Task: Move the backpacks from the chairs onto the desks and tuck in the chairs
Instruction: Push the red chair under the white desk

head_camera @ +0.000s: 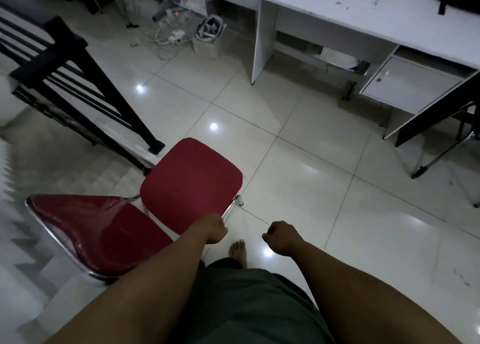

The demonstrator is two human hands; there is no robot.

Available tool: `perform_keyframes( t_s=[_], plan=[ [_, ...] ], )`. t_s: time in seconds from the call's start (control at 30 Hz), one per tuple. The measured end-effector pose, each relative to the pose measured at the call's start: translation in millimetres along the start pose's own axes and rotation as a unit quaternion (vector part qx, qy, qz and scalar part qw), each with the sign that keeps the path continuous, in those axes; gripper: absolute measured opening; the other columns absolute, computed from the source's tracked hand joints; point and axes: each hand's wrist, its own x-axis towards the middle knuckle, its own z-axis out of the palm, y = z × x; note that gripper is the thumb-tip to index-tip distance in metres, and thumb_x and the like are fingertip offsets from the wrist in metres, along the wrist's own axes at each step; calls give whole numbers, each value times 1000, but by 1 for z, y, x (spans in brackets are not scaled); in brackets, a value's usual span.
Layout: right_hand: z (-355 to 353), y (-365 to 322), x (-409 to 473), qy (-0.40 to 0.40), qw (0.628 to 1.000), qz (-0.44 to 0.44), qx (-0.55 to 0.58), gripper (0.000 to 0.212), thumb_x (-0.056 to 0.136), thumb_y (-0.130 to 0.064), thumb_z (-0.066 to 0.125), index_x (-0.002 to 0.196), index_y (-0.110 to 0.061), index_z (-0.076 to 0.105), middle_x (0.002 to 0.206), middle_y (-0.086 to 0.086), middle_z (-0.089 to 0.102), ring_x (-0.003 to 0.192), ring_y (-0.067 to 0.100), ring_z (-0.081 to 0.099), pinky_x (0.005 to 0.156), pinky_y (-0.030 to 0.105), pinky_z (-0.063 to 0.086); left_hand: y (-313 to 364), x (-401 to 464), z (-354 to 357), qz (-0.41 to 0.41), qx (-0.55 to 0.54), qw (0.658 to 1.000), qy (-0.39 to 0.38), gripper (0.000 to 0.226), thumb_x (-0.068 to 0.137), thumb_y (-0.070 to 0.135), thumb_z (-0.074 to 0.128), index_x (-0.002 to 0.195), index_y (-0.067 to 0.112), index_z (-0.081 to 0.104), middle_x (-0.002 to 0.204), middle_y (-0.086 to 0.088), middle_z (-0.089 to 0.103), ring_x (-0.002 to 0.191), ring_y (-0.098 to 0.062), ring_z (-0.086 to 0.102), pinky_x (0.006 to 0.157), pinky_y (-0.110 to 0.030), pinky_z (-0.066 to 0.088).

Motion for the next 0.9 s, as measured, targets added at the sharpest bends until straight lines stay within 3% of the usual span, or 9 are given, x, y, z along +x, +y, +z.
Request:
perform_keyframes(
  t_s=[0.3,0.5,0.63,0.77,0.9],
  plan=[
    [45,4,-33,-4,999,-9,-49,37,97,-34,53,114,-2,63,119,13,64,110,29,59,91,36,51,-16,-40,36,30,-22,999,23,35,96,33,56,122,12,62,131,-6,60,120,-25,56,99,-32,46],
    [93,-16,-58,-26,997,-10,-72,35,96,-33,53,112,-3,62,113,12,65,103,26,60,77,28,45,-51,-68,50,38,-16,999,12,37,97,36,54,126,13,59,130,-8,60,114,-25,59,97,-36,49],
    [104,-42,-61,-9,998,-10,-67,35,96,-33,52,111,-3,62,110,11,65,98,24,59,74,28,43,-82,-71,33,48,21,998,21,37,96,36,55,123,13,63,129,-8,60,115,-25,57,96,-34,49],
    [121,-77,-60,15,999,7,-37,37,97,-35,52,117,-6,60,116,9,63,105,24,58,76,26,42,-113,-72,4,68,50,996,40,32,93,35,57,117,16,66,127,-8,63,115,-27,58,97,-35,49],
    [160,-133,-63,32,999,15,25,28,96,-33,52,102,-7,58,102,10,61,104,27,61,67,25,39,-157,-73,-31,96,98,990,39,30,93,36,59,115,17,65,121,-5,65,110,-25,60,94,-34,49]
  ],
)
